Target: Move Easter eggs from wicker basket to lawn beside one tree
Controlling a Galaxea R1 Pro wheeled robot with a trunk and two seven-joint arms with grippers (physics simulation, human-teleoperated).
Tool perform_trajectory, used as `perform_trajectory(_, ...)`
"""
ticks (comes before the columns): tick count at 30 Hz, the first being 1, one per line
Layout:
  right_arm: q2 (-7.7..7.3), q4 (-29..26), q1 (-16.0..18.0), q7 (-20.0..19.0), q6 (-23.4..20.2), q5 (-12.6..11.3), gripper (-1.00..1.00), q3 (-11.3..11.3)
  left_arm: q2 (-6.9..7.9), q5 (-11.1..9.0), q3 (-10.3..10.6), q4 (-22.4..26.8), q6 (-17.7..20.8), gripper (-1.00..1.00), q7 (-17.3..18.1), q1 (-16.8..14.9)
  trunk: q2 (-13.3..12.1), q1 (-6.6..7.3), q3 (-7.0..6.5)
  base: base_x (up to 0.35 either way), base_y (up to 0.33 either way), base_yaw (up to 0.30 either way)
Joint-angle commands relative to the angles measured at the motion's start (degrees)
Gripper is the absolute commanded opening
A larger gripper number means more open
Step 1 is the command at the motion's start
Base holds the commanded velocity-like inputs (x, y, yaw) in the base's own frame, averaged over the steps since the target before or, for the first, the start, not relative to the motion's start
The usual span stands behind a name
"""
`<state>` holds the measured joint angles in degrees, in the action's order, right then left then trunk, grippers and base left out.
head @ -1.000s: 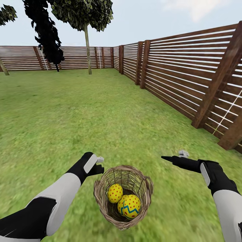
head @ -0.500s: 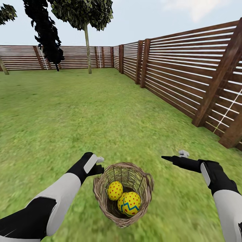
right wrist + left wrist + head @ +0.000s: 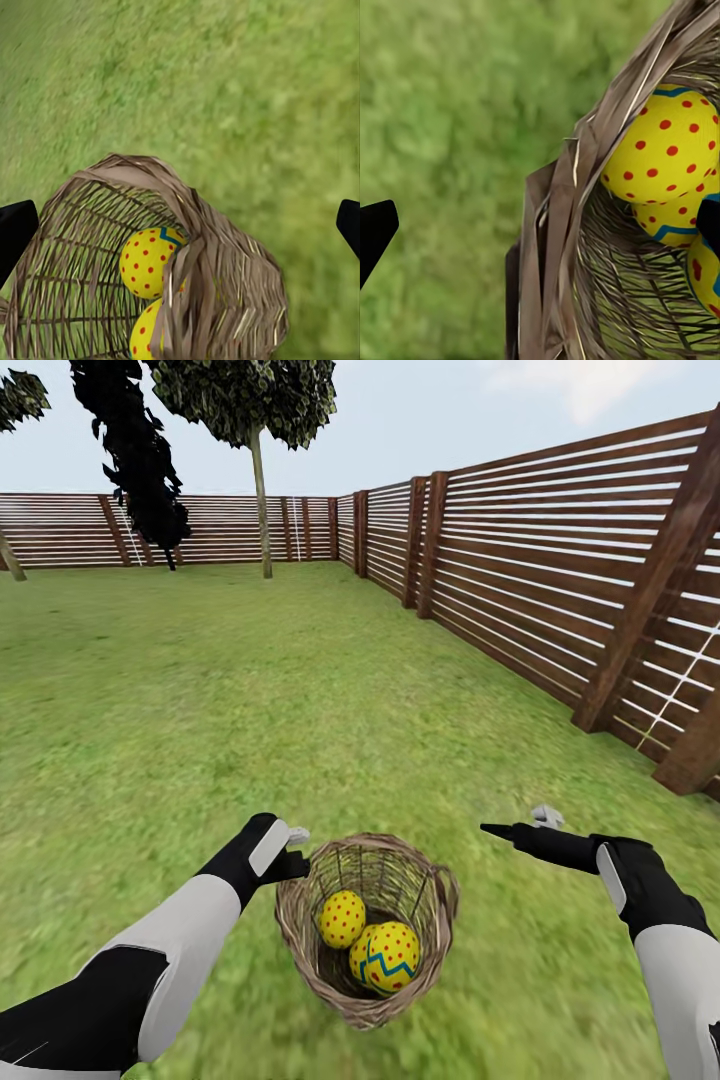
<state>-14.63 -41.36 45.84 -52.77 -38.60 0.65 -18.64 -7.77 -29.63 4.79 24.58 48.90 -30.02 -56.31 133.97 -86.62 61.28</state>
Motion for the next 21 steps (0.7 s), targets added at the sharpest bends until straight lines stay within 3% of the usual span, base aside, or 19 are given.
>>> perform_trajectory(1,0.03,0.0,0.0,-0.2,-0.4,0.1,1.00,-0.2,0.04,-0.6,0.4,0.1,0.1,1.00,-0.5,0.0,0.4,-0.21,0.23,0.000,0.000,0.000)
perform_trajectory(21,-0.05,-0.1,0.0,-0.2,-0.4,0.1,1.00,-0.2,0.04,-0.6,0.4,0.0,0.1,1.00,-0.5,0.0,7.7,-4.17,3.47,0.000,0.000,0.000)
